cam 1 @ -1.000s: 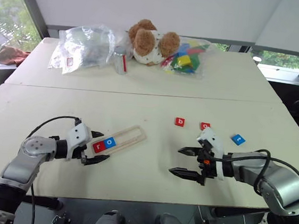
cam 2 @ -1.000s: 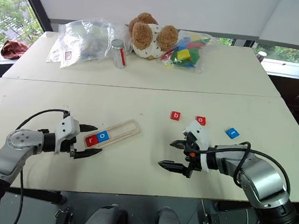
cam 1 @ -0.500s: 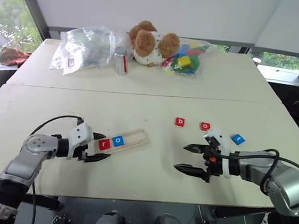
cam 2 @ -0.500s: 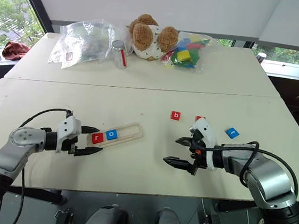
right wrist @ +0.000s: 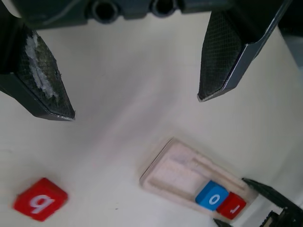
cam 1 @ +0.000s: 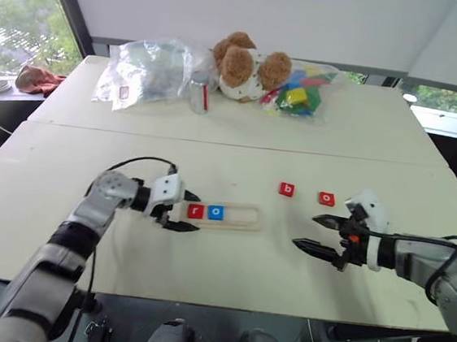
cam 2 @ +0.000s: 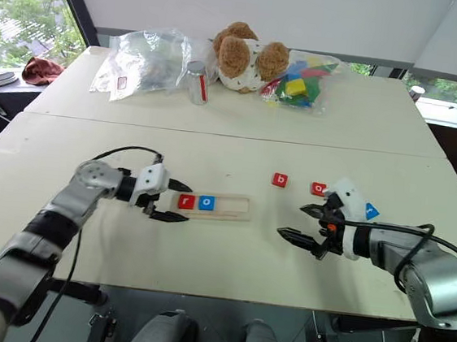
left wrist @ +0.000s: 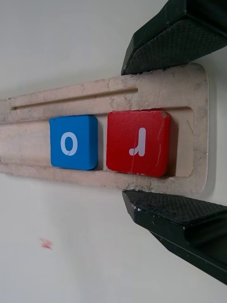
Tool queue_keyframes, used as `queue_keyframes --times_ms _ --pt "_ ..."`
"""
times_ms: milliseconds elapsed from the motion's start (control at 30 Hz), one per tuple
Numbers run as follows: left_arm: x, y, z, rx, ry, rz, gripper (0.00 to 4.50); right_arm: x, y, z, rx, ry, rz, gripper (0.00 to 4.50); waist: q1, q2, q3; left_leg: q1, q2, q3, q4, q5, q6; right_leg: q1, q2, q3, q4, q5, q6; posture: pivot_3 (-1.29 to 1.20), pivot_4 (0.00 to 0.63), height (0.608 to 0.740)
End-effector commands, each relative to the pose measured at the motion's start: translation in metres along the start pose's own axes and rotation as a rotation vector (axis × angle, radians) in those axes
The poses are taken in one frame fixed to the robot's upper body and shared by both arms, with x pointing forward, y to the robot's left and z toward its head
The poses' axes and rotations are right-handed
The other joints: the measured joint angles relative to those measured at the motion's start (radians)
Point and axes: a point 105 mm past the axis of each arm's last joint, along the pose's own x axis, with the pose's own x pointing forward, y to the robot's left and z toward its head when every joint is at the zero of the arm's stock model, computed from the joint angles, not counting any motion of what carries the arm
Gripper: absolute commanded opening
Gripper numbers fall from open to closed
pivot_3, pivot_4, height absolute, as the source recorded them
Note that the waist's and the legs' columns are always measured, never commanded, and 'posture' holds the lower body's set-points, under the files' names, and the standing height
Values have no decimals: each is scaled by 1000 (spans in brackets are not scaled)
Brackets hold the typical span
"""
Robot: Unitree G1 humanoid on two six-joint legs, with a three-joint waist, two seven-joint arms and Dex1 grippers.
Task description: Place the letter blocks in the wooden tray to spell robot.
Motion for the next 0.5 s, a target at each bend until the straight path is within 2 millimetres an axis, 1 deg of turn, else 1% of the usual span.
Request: queue_keyframes --times_ms 33,100,133,200,267,367,500 --pt "14 4 -1 33 34 -54 3102 -7 -3 11 -37 -59 -75 4500 -4 0 0 0 0 0 0 0 0 0 0 0 0 0 0 0 150 740" --pt "18 5 -2 22 31 -69 3102 -7 -4 10 -37 -67 -108 4500 -6 0 0 1 0 1 1 0 1 1 1 0 1 0 0 0 150 740" --pt "19 6 -1 15 22 -70 3902 -6 -5 10 -32 -76 -122 4500 -8 0 0 1 0 1 1 0 1 0 2 0 1 0 1 0 150 740" --pt "21 4 0 -3 5 -84 4412 -5 -5 10 -19 -90 -142 4500 -8 0 0 2 0 1 1 0 1 1 3 0 2 0 1 0 150 740" --pt "23 4 0 -14 -13 -78 4412 -2 -6 10 -13 -98 -164 4500 -8 0 0 2 0 1 0 0 1 0 4 0 2 0 1 0 150 740" --pt "21 8 2 -5 -28 -43 4412 5 -14 14 -2 -123 -226 4500 -6 -1 0 2 0 1 1 0 1 1 4 0 2 0 1 0 150 740" --pt "-1 17 10 8 -43 -5 4412 24 -25 31 23 -177 -307 4500 -18 -1 0 2 0 1 1 0 1 1 4 0 2 0 1 0 150 740"
